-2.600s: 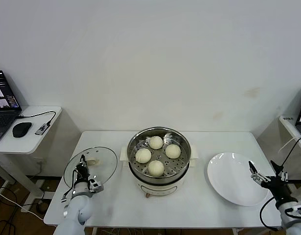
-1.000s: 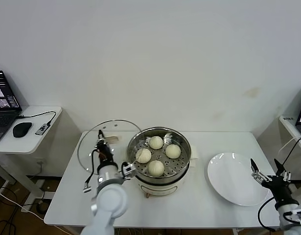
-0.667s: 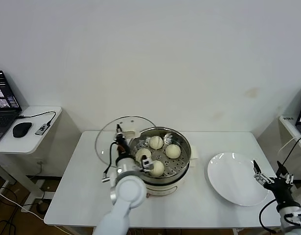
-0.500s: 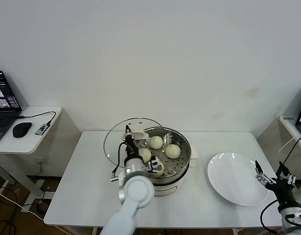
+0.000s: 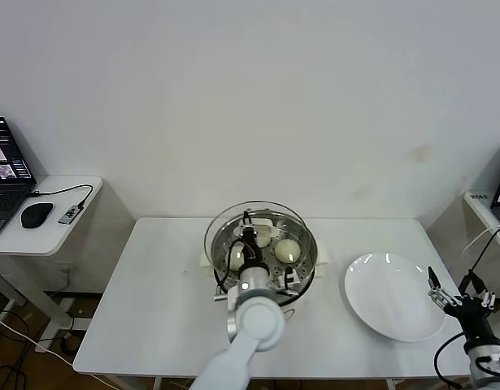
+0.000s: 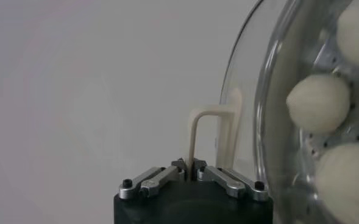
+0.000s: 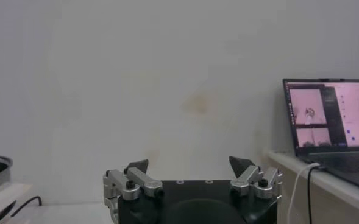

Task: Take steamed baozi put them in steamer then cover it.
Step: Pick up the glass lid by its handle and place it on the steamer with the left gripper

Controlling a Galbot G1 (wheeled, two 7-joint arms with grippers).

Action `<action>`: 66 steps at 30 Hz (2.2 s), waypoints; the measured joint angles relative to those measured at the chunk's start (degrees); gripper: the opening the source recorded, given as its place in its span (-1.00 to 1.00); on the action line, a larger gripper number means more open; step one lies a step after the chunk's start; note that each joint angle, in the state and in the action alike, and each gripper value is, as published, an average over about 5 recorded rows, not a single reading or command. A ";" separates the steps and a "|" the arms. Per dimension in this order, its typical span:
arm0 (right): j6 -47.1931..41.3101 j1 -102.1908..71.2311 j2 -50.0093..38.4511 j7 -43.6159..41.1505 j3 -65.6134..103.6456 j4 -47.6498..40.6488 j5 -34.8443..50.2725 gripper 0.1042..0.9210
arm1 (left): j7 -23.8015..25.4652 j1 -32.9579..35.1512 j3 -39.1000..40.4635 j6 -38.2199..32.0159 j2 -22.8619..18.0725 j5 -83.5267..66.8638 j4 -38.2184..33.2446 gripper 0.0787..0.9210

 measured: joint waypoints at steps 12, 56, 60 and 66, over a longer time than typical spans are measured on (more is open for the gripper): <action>0.08 0.48 0.14 -0.08 0.04 -0.30 -0.33 0.76 | -1.06 0.16 0.88 0.01 -0.45 0.19 1.22 -0.85; 0.29 0.45 -0.03 -0.43 -0.04 -0.78 -0.84 0.76 | -3.91 0.82 0.88 -0.01 -0.49 -3.08 4.44 -0.85; 0.31 0.42 0.01 -0.45 -0.09 -0.76 -0.87 0.76 | -3.99 1.22 0.84 -0.01 -0.50 -3.10 4.12 -0.85; 0.31 0.50 0.12 -0.47 -0.25 -0.70 -1.01 0.76 | -3.90 1.68 1.03 0.02 -0.50 -3.57 3.46 -0.81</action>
